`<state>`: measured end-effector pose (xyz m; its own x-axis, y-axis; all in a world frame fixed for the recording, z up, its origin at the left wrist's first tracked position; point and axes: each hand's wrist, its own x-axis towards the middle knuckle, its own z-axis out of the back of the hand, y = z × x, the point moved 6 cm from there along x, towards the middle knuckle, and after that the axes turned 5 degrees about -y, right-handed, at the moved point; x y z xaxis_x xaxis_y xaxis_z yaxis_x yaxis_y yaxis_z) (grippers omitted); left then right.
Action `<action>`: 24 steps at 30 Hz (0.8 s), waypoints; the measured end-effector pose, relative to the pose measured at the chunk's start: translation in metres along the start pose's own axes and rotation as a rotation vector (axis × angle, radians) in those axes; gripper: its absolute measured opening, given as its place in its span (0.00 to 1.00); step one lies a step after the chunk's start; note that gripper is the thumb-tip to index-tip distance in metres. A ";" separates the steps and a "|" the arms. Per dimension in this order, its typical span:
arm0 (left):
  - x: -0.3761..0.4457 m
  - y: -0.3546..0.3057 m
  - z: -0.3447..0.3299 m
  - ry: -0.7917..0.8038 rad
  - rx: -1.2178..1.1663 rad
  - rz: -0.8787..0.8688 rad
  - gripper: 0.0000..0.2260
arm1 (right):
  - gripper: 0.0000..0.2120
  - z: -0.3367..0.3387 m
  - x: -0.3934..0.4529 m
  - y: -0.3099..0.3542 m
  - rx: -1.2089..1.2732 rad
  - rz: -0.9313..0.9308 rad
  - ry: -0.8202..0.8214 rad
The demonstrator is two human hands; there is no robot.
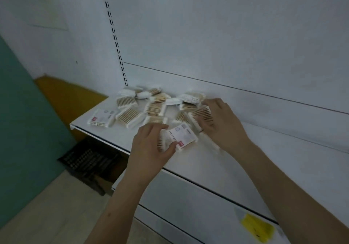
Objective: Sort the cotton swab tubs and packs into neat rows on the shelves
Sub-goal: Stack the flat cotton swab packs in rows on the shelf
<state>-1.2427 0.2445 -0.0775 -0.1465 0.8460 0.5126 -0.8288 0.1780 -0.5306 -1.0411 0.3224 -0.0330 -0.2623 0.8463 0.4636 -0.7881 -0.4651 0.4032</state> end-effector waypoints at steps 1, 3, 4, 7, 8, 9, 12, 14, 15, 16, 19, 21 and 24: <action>0.002 0.004 -0.002 0.027 0.003 -0.026 0.25 | 0.24 -0.003 -0.005 -0.004 -0.020 -0.047 0.000; 0.005 0.006 -0.010 0.094 0.053 -0.076 0.30 | 0.26 -0.009 -0.021 -0.018 -0.058 -0.155 0.005; 0.005 0.006 -0.014 0.119 0.097 -0.101 0.32 | 0.28 -0.012 -0.030 -0.026 -0.085 -0.204 0.019; 0.007 0.005 -0.021 0.135 0.169 -0.152 0.33 | 0.31 -0.023 -0.052 -0.039 -0.124 -0.251 0.055; 0.008 0.005 -0.021 0.121 0.171 -0.162 0.32 | 0.31 -0.025 -0.055 -0.040 -0.102 -0.249 0.042; 0.009 0.003 -0.021 0.095 0.169 -0.173 0.32 | 0.31 -0.026 -0.056 -0.040 -0.071 -0.251 0.025; 0.009 0.003 -0.022 0.047 0.124 -0.173 0.30 | 0.27 -0.028 -0.053 -0.039 -0.020 -0.222 -0.014; 0.009 -0.001 -0.020 0.019 0.100 -0.181 0.30 | 0.24 -0.028 -0.051 -0.039 -0.003 -0.216 -0.031; 0.008 -0.006 -0.018 0.004 0.097 -0.203 0.29 | 0.22 -0.026 -0.051 -0.040 0.019 -0.224 -0.046; 0.008 -0.013 -0.014 -0.011 0.079 -0.234 0.28 | 0.19 -0.023 -0.051 -0.039 0.039 -0.242 -0.067; 0.012 -0.033 -0.007 0.039 -0.152 -0.240 0.22 | 0.13 -0.009 -0.050 -0.040 0.064 -0.331 -0.134; 0.018 -0.033 -0.009 0.111 -0.343 -0.114 0.20 | 0.13 0.002 -0.052 -0.042 0.066 -0.382 -0.202; 0.023 -0.031 -0.015 0.127 -0.472 0.102 0.17 | 0.14 0.014 -0.059 -0.048 0.115 -0.473 -0.307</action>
<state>-1.2123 0.2657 -0.0597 -0.1230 0.9202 0.3717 -0.4745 0.2745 -0.8363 -0.9802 0.2917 -0.0688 0.2912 0.8629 0.4131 -0.7105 -0.0941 0.6974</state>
